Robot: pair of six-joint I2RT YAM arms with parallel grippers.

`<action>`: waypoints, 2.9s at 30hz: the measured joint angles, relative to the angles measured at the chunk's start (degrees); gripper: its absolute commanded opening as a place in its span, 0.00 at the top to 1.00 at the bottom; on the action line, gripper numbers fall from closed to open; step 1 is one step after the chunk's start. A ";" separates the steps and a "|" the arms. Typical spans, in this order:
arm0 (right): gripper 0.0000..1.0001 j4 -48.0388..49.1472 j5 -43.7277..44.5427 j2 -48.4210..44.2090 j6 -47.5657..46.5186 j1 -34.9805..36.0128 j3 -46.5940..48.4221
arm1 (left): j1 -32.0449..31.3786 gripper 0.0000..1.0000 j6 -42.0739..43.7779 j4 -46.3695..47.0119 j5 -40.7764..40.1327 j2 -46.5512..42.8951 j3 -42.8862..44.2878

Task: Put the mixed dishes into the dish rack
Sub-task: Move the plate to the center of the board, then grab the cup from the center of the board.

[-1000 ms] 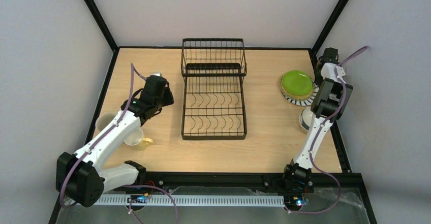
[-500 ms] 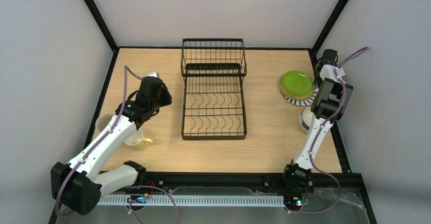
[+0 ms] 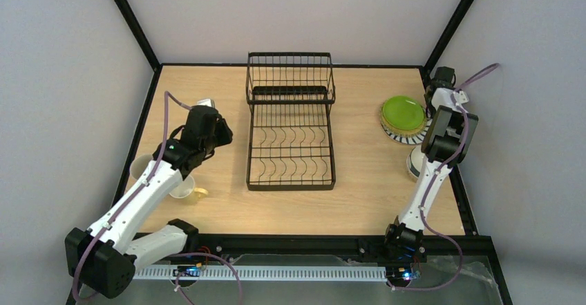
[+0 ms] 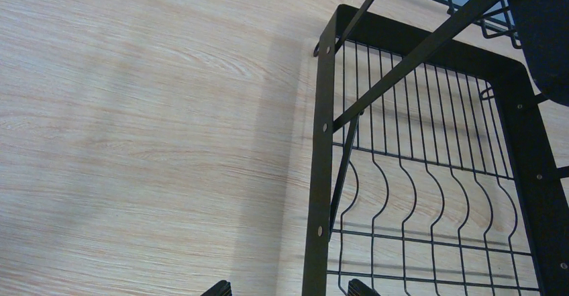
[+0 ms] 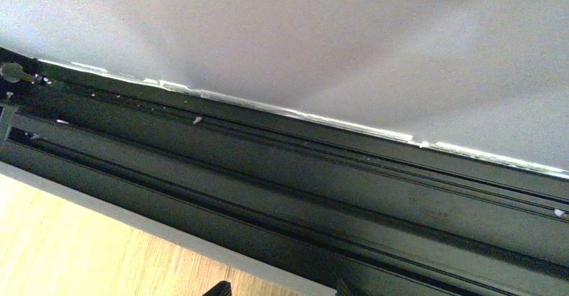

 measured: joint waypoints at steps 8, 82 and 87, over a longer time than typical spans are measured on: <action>0.11 -3.21 -1.68 -1.62 0.15 3.19 -0.52 | 0.00 0.01 -0.33 -0.02 0.24 -0.28 0.00; 0.01 -10.25 0.26 -26.14 1.49 13.68 -14.16 | 0.00 0.01 2.19 -10.86 6.82 -12.00 1.77; 0.01 -10.19 -0.09 -34.86 -1.22 13.68 -20.94 | 0.00 0.01 2.89 -11.45 9.14 -13.27 1.66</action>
